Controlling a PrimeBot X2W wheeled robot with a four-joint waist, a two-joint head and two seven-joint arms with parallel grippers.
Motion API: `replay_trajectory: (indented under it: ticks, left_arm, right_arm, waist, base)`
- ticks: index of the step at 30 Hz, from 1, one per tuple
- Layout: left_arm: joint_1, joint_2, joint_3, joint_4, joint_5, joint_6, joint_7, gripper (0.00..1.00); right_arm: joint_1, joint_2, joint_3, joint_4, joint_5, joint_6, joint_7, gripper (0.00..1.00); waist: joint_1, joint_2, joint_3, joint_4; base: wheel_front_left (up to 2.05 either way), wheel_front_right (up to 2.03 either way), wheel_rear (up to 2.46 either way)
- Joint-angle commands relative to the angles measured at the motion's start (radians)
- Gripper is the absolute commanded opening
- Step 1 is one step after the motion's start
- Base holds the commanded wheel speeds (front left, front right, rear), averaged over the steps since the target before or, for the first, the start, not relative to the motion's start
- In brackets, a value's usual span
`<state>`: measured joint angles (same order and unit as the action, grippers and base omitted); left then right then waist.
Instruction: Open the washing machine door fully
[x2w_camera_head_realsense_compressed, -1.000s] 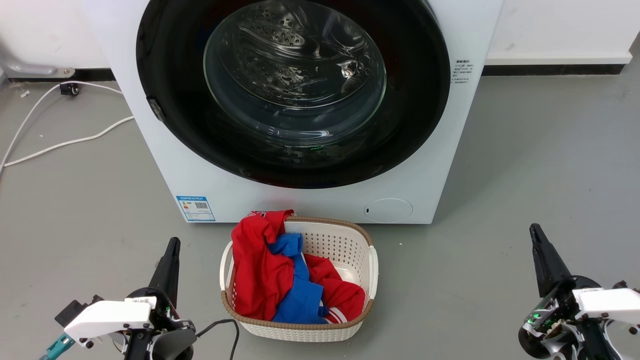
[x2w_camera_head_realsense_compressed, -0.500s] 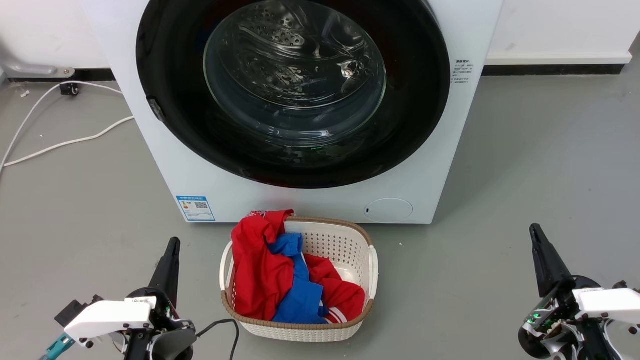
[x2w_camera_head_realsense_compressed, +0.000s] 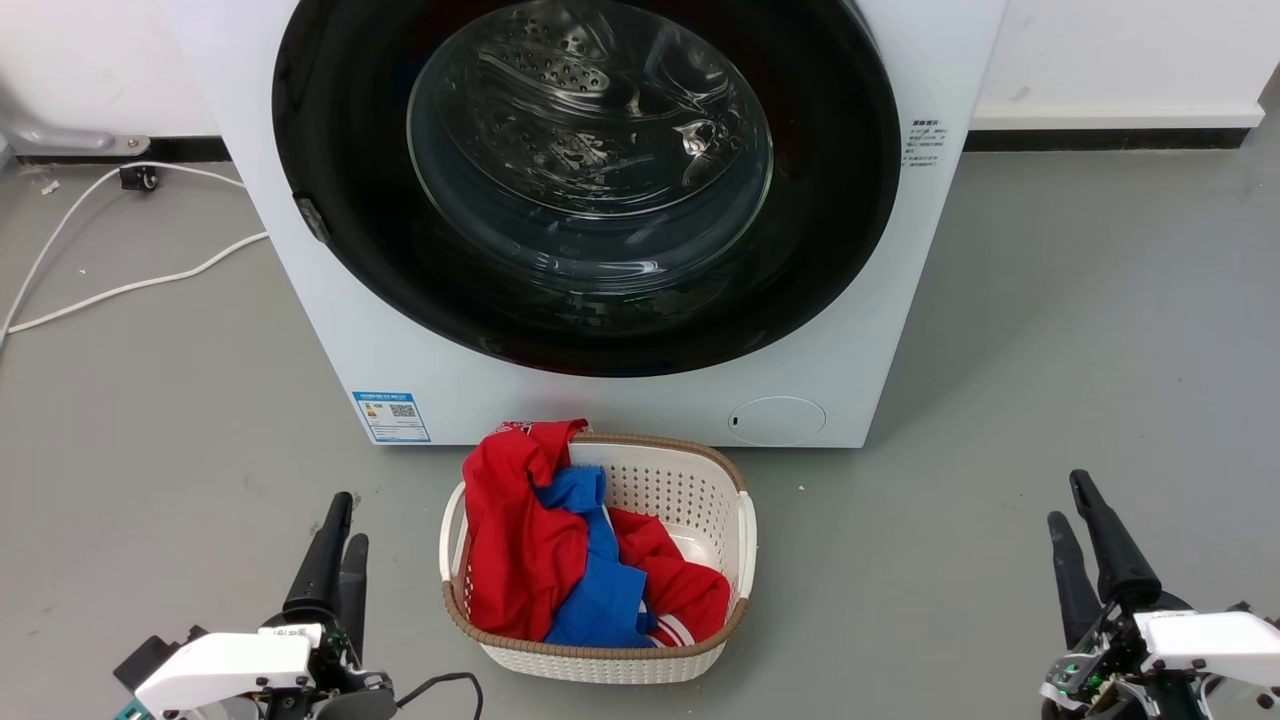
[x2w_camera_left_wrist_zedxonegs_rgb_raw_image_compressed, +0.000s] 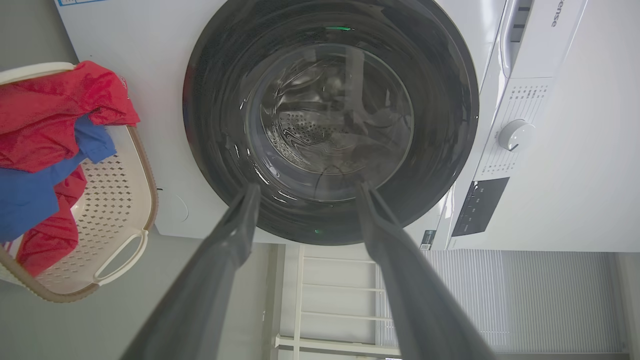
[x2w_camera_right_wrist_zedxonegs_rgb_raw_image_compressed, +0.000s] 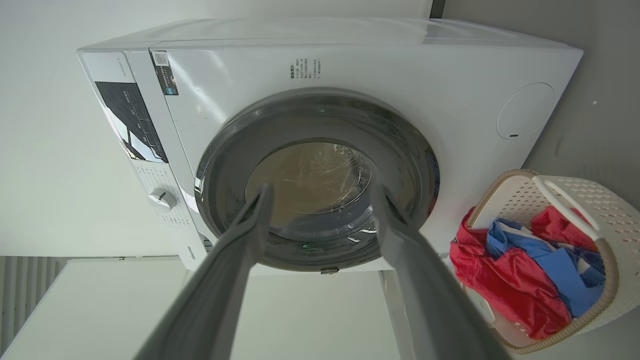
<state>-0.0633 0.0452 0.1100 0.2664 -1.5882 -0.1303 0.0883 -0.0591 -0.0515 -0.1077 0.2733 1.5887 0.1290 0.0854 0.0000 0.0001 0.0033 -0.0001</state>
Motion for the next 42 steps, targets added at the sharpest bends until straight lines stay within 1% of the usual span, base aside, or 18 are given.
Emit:
replay_trajectory:
  ticks: [1,6,19,28,35,42]
  left_arm:
    - [-0.012,0.003,0.004,-0.024,0.015,0.001,-0.009,1.0]
    - [-0.009,0.003,0.011,-0.056,0.101,0.018,-0.033,1.0]
    - [0.013,0.004,-0.034,-0.152,0.406,0.121,-0.09,1.0]
    - [0.029,0.004,-0.066,-0.186,0.608,0.174,-0.125,1.0]
    - [0.04,0.014,-0.098,-0.21,0.741,0.204,-0.151,1.0]
    - [0.046,0.03,-0.132,-0.232,0.842,0.228,-0.175,1.0]
  right_arm:
    - [-0.008,-0.003,-0.004,-0.024,-0.019,0.001,-0.009,1.0]
    - [0.001,-0.003,-0.016,-0.053,-0.121,0.001,-0.033,1.0]
    - [0.031,-0.002,-0.005,-0.165,-0.456,0.002,-0.09,1.0]
    - [0.056,-0.002,0.019,-0.214,-0.693,0.002,-0.125,1.0]
    - [0.074,-0.002,0.027,-0.245,-0.828,0.002,-0.15,1.0]
    - [0.091,-0.001,0.032,-0.266,-0.943,0.002,-0.173,1.0]
  waist:
    - [0.0,-0.0001,0.0,0.0]
    - [0.0,-0.0001,0.001,0.0]
    - [0.0,-0.0001,0.004,-0.001]
    - [0.0,-0.0001,0.005,0.0]
    - [0.0,-0.0001,0.006,0.0]
    - [0.0,-0.0001,0.006,0.0]
  base:
    - [0.0,0.0,0.0]
    - [0.0,0.0,0.0]
    - [0.0,0.0,0.0]
    - [0.0,0.0,0.0]
    - [0.0,0.0,0.0]
    - [0.0,0.0,0.0]
